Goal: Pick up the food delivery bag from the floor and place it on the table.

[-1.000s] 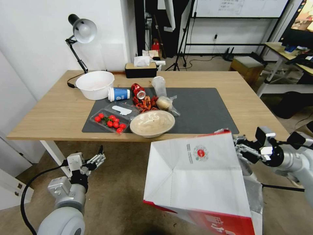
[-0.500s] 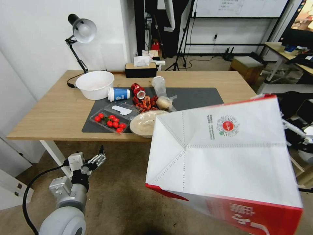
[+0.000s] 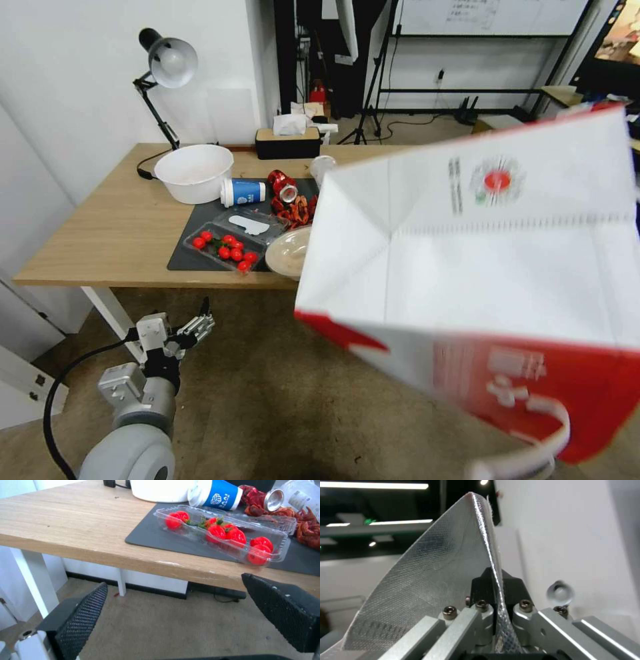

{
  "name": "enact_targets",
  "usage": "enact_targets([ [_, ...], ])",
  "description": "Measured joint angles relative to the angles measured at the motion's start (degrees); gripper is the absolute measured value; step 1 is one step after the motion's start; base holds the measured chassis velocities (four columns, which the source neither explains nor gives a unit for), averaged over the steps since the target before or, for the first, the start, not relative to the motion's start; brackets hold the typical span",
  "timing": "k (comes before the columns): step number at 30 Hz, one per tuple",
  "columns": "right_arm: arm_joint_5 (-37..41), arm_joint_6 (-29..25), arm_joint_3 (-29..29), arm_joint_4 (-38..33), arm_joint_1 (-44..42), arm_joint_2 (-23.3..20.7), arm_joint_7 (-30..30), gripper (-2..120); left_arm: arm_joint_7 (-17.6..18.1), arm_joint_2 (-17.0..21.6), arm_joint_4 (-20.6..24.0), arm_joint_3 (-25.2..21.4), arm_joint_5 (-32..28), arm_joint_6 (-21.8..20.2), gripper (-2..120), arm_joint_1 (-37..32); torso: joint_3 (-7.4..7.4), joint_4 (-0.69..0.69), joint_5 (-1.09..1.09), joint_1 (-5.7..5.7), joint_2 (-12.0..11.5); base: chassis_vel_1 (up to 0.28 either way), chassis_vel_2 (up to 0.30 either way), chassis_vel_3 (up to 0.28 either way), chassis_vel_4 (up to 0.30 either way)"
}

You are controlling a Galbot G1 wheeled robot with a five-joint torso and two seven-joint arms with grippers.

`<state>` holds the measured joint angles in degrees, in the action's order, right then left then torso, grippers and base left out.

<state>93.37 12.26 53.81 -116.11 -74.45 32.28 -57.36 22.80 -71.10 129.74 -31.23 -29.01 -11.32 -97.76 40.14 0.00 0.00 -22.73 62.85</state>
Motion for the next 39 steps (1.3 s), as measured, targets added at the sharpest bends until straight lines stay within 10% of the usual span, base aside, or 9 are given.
enact_targets([
  [14, 10.4, -14.2, -10.2, -0.2, 14.7, -1.5, 42.5, 0, 0.0, -0.7, 0.0, -0.3, 0.5, 0.8, 100, -0.8, -0.03, 0.0, 0.0, 0.02, 0.0, 0.0, 0.0, 0.0, 0.0],
  [39, 15.3, -11.4, -26.5, 16.2, 33.7, -3.7, 50.3, 0, -0.2, 0.1, 0.3, -0.2, 0.4, 0.7, 100, -1.0, -0.04, 0.0, -0.01, 0.03, -0.1, 0.0, 0.0, 0.0, 0.0],
])
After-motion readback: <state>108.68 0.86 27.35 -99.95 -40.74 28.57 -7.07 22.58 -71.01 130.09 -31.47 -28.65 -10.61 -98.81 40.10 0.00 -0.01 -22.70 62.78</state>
